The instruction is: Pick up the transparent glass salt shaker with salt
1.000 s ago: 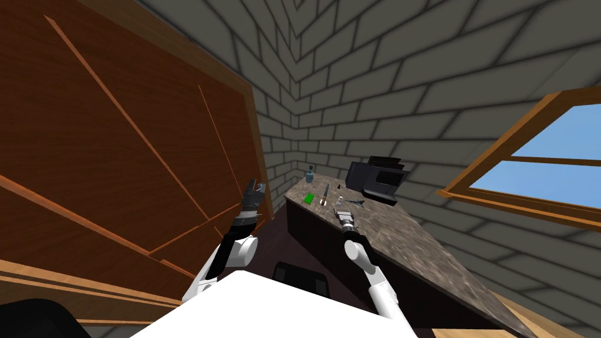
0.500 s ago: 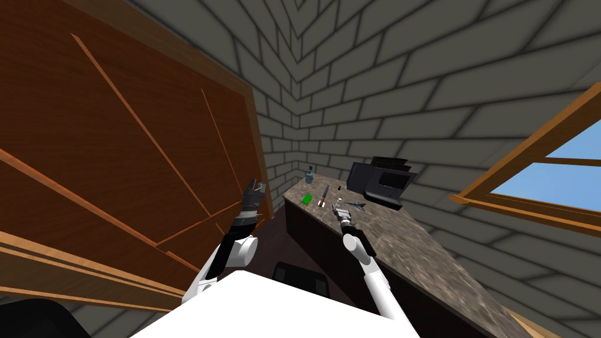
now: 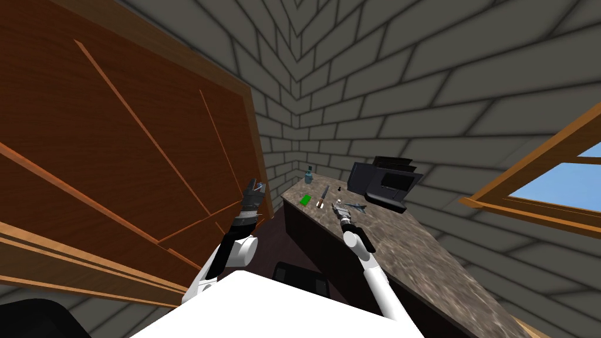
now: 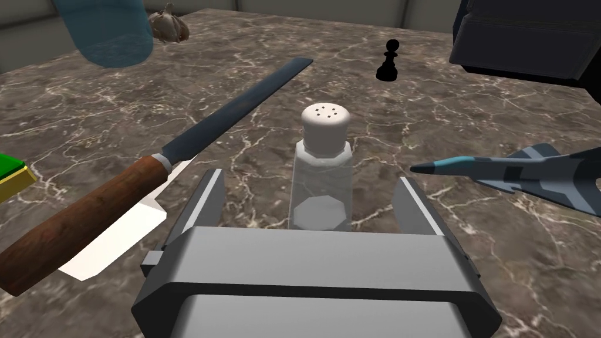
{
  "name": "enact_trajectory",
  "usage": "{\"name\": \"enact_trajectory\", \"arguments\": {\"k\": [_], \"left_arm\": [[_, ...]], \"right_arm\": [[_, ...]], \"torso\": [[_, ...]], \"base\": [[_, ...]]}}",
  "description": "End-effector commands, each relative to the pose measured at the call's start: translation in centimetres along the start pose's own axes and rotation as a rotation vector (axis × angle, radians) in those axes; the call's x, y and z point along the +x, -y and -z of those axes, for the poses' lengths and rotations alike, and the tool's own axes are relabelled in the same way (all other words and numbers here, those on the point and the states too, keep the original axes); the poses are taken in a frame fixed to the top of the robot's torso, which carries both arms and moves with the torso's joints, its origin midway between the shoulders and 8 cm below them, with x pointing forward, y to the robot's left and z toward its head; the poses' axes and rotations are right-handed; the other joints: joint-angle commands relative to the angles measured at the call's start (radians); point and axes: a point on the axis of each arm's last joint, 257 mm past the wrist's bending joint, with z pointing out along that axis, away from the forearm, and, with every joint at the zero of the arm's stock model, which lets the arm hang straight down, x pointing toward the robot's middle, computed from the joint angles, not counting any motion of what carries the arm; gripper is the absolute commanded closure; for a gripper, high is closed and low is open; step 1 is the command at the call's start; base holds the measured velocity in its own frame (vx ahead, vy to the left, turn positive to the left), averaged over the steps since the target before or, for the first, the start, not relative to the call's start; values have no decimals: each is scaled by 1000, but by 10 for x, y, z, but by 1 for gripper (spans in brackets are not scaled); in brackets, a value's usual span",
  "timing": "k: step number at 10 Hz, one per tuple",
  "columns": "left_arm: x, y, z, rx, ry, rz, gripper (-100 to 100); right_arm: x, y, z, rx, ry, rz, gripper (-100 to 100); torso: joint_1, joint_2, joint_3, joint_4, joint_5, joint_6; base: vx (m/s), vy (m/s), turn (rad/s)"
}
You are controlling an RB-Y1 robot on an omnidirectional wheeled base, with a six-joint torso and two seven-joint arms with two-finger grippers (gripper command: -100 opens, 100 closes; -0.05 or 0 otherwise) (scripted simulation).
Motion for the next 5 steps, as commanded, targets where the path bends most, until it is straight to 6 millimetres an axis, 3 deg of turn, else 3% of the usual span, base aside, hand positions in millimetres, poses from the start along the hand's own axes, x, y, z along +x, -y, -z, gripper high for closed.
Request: {"name": "enact_trajectory", "arguments": {"k": [1,2,5], "left_arm": [[0,0,0,0,0,0,0],[0,0,0,0,0,0,0],[0,0,0,0,0,0,0]], "right_arm": [[0,0,0,0,0,0,-100],[0,0,0,0,0,0,100],[0,0,0,0,0,0,100]], "torso": [[0,0,0,0,0,0],[1,0,0,0,0,0],[1,1,1,0,0,0]], "base": [[0,0,0],[0,0,0],[0,0,0]]}}
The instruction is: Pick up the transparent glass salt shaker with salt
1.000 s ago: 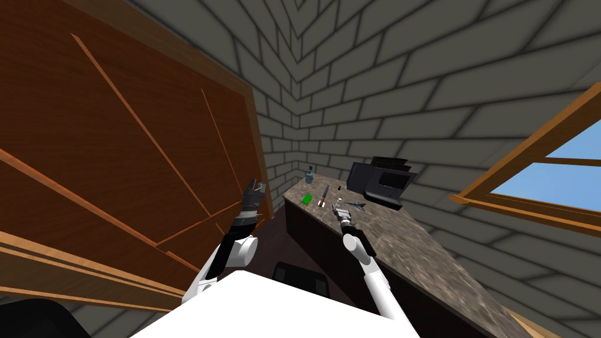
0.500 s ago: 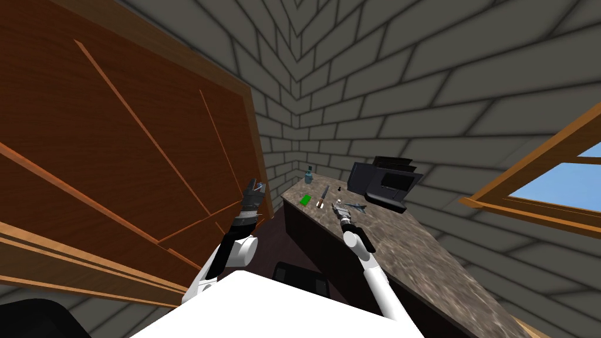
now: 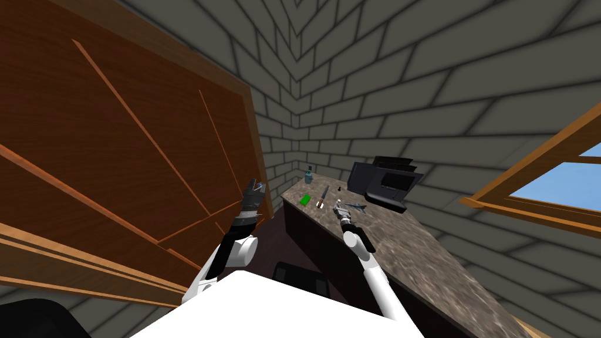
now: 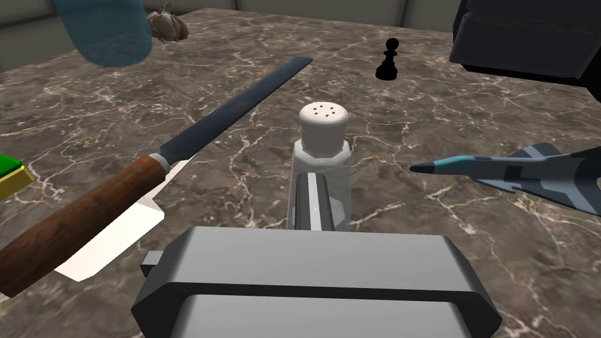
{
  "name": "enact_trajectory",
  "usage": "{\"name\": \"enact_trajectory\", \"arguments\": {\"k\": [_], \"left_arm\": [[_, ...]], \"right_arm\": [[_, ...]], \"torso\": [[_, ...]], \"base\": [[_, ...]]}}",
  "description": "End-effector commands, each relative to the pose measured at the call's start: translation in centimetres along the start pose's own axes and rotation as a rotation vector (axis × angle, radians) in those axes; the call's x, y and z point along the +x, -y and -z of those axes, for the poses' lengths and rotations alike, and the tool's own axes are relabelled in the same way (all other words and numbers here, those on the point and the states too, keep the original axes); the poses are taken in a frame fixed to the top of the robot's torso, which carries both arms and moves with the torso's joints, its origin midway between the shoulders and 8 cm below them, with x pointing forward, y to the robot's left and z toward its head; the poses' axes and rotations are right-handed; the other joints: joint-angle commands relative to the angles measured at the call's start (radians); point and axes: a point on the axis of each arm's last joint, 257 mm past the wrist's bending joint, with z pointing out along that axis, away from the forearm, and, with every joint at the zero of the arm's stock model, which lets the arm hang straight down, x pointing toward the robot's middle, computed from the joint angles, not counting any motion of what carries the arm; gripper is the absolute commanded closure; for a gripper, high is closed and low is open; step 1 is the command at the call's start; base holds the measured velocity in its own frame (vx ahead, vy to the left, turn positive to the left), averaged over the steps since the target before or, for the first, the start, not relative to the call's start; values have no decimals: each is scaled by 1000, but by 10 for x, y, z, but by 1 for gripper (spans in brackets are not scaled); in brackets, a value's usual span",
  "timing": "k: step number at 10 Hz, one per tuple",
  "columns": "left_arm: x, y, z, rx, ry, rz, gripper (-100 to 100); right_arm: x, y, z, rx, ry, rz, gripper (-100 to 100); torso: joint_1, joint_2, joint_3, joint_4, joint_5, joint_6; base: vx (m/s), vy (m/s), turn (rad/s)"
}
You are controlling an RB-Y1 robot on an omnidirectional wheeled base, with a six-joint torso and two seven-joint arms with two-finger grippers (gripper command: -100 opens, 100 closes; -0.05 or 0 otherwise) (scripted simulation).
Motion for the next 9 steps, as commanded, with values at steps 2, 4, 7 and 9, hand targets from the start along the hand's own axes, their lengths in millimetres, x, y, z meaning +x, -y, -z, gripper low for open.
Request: {"name": "enact_trajectory", "arguments": {"k": [2,4,7,9], "left_arm": [[0,0,0,0,0,0,0],[0,0,0,0,0,0,0],[0,0,0,0,0,0,0],[0,0,0,0,0,0,0]], "right_arm": [[0,0,0,0,0,0,0],[-1,-29,-1,-30,20,-36,-100],[-2,-64,-1,-63,48,-78,-100],[-2,-78,0,-75,60,-95,-100]], "torso": [[0,0,0,0,0,0],[3,1,1,0,0,0],[5,3,2,1,1,0],[5,3,2,1,1,0]], "base": [[0,0,0],[-39,66,32],[-53,88,25],[-26,62,16]]}}
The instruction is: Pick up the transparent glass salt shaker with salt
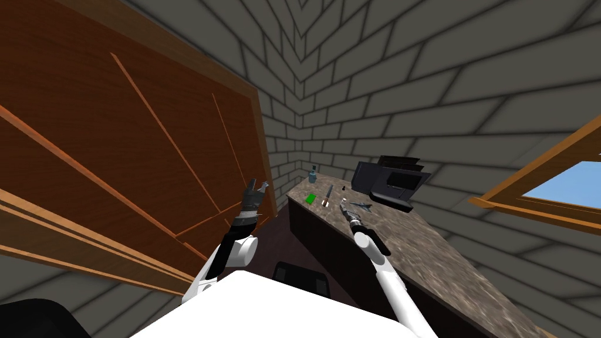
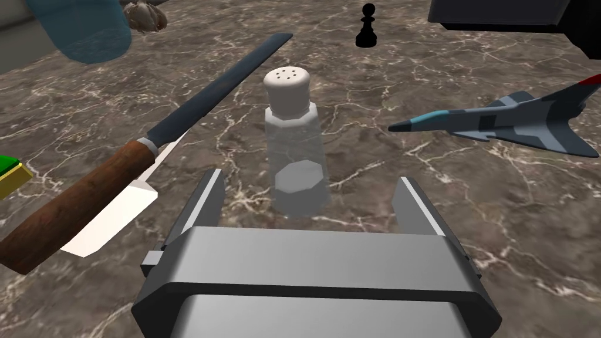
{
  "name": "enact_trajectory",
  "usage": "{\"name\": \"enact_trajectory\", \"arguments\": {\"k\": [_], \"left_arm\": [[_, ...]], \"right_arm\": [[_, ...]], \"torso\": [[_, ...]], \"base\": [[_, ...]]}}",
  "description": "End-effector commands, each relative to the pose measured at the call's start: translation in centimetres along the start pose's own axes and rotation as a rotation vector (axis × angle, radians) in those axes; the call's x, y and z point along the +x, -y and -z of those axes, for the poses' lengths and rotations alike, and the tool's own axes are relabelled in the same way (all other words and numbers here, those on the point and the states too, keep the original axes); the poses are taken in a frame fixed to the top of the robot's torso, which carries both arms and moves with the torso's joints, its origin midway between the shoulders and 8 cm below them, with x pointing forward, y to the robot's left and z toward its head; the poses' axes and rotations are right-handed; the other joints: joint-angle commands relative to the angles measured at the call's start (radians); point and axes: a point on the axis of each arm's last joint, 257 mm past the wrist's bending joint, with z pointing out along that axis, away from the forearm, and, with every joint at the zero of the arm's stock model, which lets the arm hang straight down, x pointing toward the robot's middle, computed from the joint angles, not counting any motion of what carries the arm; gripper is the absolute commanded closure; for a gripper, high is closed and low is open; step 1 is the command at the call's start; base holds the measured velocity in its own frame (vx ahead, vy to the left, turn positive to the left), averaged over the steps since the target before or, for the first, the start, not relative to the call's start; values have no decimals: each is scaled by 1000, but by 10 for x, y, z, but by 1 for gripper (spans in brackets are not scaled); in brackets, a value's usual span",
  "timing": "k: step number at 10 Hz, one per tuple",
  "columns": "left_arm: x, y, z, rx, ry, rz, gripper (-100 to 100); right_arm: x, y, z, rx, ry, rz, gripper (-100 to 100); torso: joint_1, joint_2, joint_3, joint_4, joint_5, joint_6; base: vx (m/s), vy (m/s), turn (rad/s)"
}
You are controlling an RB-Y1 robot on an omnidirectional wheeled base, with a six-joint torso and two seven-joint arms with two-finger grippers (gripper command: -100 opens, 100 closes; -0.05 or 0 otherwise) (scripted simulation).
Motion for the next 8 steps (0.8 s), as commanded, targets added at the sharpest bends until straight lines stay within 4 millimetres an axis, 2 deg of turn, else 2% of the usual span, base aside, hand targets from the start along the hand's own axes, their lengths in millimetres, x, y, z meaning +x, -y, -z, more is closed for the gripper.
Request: {"name": "enact_trajectory", "arguments": {"k": [1,3,4,6,7,8], "left_arm": [[0,0,0,0,0,0,0],[0,0,0,0,0,0,0],[0,0,0,0,0,0,0],[0,0,0,0,0,0,0],[0,0,0,0,0,0,0],[0,0,0,0,0,0,0]], "right_arm": [[1,-21,-1,-16,22,-25,-100],[4,-52,-1,-42,48,-60,-100],[3,-51,-1,-40,53,-60,-100],[7,-83,0,-66,84,-95,-100],[6,-82,0,-62,91,-95,-100],[8,-98,1,-74,111,-113,-100]], "torso": [[0,0,0,0,0,0],[2,1,0,0,0,0],[4,1,0,0,1,0],[0,0,0,0,0,0],[1,0,0,0,0,0],[0,-1,-1,0,0,0]], "base": [[-26,78,36],[-37,116,37],[-19,85,-2],[-22,75,36],[-10,71,13],[-7,78,33]]}}
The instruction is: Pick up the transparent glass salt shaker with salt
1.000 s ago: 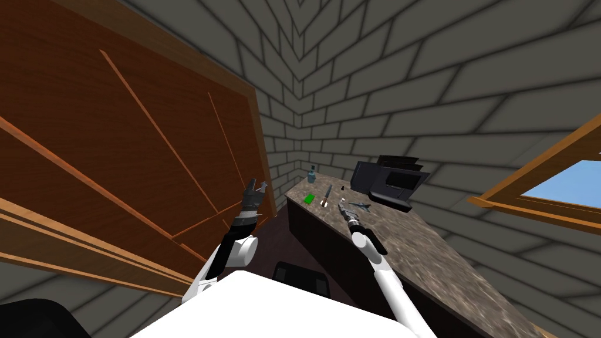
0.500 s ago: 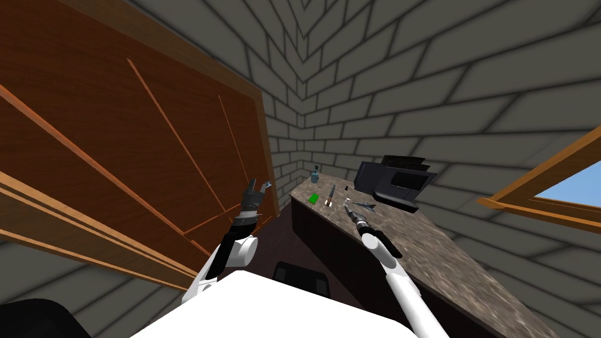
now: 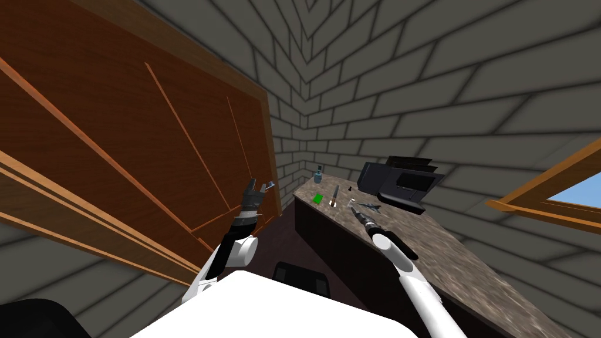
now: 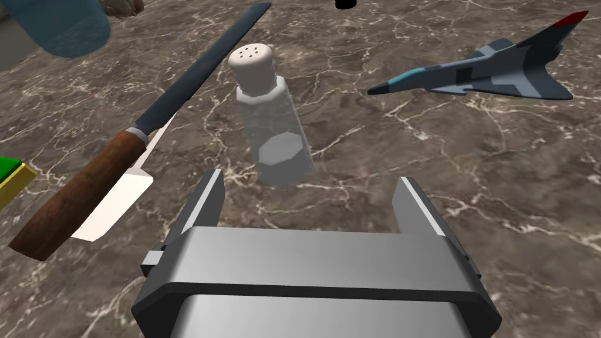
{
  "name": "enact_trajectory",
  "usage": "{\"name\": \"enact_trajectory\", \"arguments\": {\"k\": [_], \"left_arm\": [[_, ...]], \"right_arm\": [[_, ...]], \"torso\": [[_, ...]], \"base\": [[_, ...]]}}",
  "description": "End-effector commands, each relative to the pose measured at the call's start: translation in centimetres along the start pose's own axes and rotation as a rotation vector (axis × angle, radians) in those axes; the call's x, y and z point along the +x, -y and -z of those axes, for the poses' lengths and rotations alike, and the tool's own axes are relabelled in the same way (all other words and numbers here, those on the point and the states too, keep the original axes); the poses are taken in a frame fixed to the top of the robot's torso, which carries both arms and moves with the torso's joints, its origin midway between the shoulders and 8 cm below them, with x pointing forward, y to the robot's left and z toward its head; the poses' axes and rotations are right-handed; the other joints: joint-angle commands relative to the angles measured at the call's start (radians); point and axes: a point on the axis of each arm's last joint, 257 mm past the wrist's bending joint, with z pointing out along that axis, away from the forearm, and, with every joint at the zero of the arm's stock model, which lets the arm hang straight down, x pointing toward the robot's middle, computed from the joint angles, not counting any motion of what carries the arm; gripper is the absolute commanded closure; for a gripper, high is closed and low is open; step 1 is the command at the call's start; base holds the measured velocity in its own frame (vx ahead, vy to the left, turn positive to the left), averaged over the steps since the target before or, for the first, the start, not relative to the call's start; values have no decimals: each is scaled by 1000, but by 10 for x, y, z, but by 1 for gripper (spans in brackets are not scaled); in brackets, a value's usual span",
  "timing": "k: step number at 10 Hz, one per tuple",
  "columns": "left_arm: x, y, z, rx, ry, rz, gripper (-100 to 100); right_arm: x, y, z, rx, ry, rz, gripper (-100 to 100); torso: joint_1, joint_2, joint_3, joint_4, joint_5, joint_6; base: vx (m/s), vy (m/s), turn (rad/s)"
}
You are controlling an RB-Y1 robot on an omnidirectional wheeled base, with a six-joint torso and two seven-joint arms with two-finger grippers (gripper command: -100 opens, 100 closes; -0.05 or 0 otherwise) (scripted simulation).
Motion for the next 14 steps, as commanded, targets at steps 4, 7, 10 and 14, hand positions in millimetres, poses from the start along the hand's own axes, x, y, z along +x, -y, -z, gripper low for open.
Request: {"name": "enact_trajectory", "arguments": {"k": [4,7,10,14], "left_arm": [[0,0,0,0,0,0,0],[0,0,0,0,0,0,0],[0,0,0,0,0,0,0],[0,0,0,0,0,0,0]], "right_arm": [[9,-49,4,-36,87,-59,-100],[16,-77,8,-58,140,-86,-100],[17,-89,11,-64,181,-97,-100],[22,-112,19,-84,249,-115,-100]], "torso": [[1,-1,0,0,0,0],[0,-2,-1,-1,0,0],[-1,-2,-1,0,0,0],[-1,-2,-1,-1,0,0]], "base": [[4,98,32],[30,83,28],[16,53,17],[24,61,20]]}}
